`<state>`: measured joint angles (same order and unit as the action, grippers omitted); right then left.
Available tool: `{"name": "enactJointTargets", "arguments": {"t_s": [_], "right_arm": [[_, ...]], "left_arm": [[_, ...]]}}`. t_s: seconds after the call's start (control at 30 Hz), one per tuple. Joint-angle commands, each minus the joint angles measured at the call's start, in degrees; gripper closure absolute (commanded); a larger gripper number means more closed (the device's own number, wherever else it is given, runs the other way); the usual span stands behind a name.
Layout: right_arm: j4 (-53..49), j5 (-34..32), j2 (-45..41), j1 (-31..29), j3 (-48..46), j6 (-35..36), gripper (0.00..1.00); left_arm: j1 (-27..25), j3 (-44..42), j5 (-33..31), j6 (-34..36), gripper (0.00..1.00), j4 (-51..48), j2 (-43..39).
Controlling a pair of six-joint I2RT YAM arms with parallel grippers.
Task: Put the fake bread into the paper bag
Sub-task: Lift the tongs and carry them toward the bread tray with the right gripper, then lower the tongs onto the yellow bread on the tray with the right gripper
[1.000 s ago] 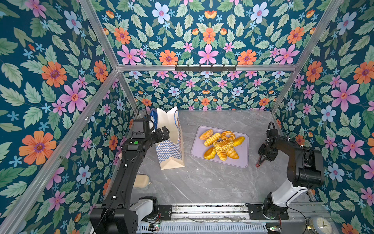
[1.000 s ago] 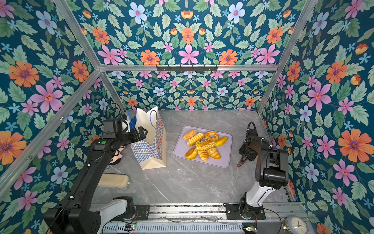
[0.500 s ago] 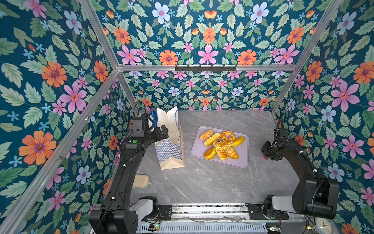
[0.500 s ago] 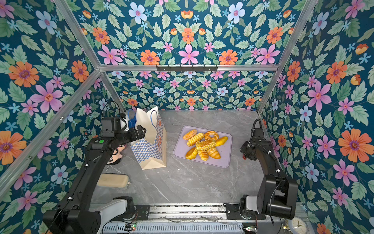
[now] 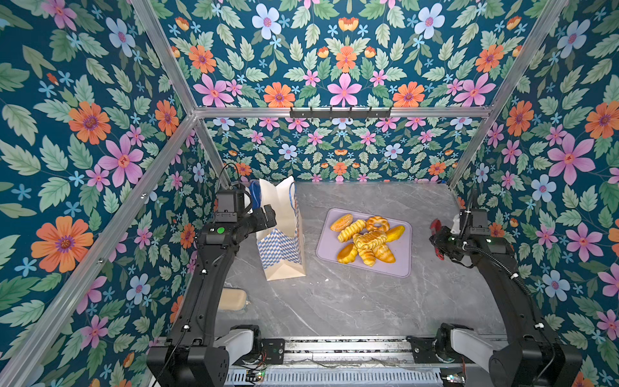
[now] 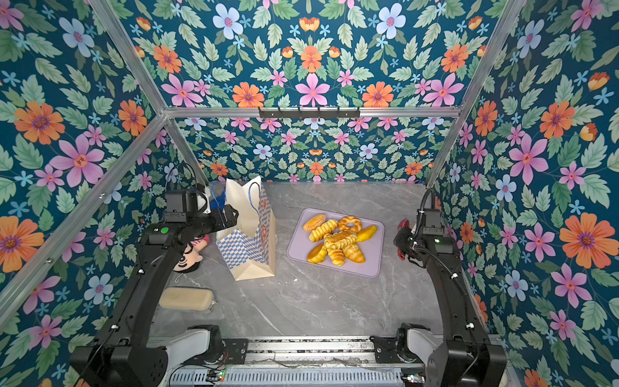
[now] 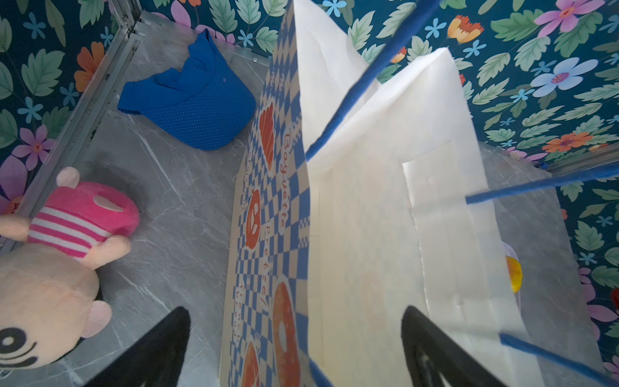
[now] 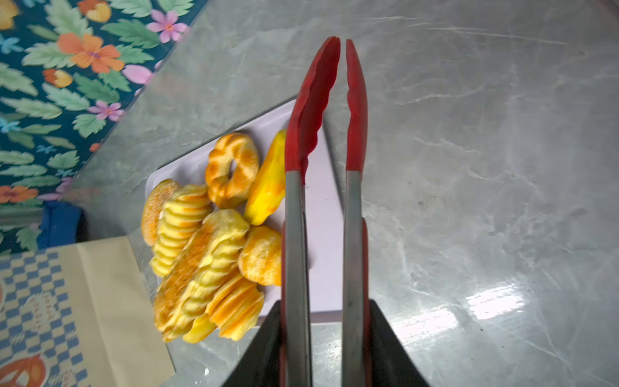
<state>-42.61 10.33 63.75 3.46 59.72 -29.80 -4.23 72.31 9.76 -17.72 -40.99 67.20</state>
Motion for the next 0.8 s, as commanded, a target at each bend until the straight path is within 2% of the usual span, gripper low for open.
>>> {"name": "enactJointTargets", "arguments": {"t_s": [0.0, 0.13, 0.3, 0.43, 0.77], "right_arm": [[-2.6, -0.7, 0.9, -4.8, 4.0, 0.6, 0.64], [-5.5, -3.0, 2.3, -12.0, 9.0, 1.0, 0.64], [-9.3, -1.7, 3.1, -16.9, 13.3, -0.5, 0.66], [-10.7, 3.2, 1.6, -17.1, 13.6, -3.9, 0.66], [-11.6, 11.9, -5.4, -17.4, 6.0, -11.5, 0.65]], "left_arm": [[0.1, 1.0, -2.1, 1.0, 0.0, -1.5, 0.2], [0.1, 1.8, -3.2, 1.3, 0.0, -2.8, 0.3], [0.1, 3.1, -3.9, 1.2, 0.0, -3.7, 0.6], [0.0, 3.2, -5.0, 1.5, 0.01, -4.1, 0.7], [0.0, 1.4, -6.3, 1.7, 0.05, -3.3, 0.9]]}}
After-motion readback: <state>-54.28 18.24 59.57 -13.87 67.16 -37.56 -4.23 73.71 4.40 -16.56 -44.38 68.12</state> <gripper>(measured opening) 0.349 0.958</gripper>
